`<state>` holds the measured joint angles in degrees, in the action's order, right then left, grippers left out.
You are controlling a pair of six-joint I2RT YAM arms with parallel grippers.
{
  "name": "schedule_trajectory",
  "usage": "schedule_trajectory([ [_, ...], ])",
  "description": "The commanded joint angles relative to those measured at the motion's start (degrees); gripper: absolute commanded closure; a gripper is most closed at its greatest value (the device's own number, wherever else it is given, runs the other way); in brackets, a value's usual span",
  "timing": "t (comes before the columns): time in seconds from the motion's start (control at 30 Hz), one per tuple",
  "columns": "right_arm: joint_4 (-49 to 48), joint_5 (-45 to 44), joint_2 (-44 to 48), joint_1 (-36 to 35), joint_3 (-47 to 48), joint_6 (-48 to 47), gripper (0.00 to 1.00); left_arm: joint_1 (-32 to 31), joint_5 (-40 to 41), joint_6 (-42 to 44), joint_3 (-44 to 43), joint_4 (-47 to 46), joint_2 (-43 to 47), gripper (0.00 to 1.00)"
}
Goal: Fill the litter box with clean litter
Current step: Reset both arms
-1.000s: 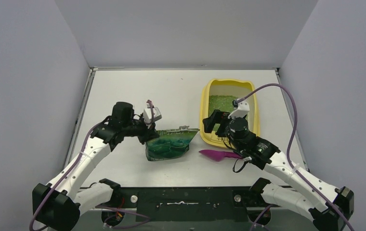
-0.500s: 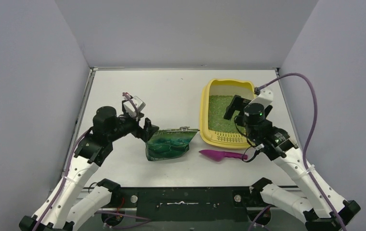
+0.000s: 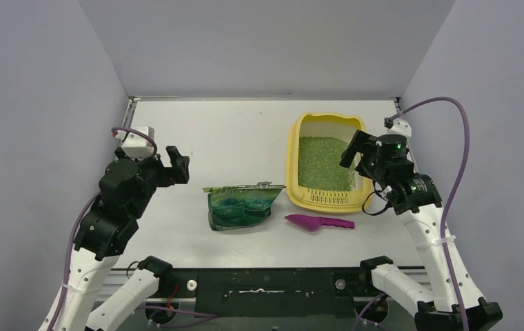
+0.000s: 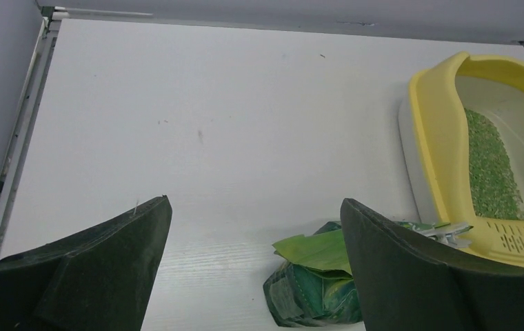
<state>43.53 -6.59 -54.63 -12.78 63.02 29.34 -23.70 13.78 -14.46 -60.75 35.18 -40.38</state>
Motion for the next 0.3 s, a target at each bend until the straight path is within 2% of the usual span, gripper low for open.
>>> schedule_trajectory([
  [0.0, -0.89, 2.24, 3.78, 0.13, 0.48, -0.21, 0.00, -0.50, 4.34, -2.36, 1.01, -0.87, 1.65, 0.08],
  [0.27, 0.55, 2.88, 4.60, 0.12, 0.68, -0.33, 0.00, -0.63, 4.46, -2.79, -0.54, 0.07, -0.85, 0.08],
])
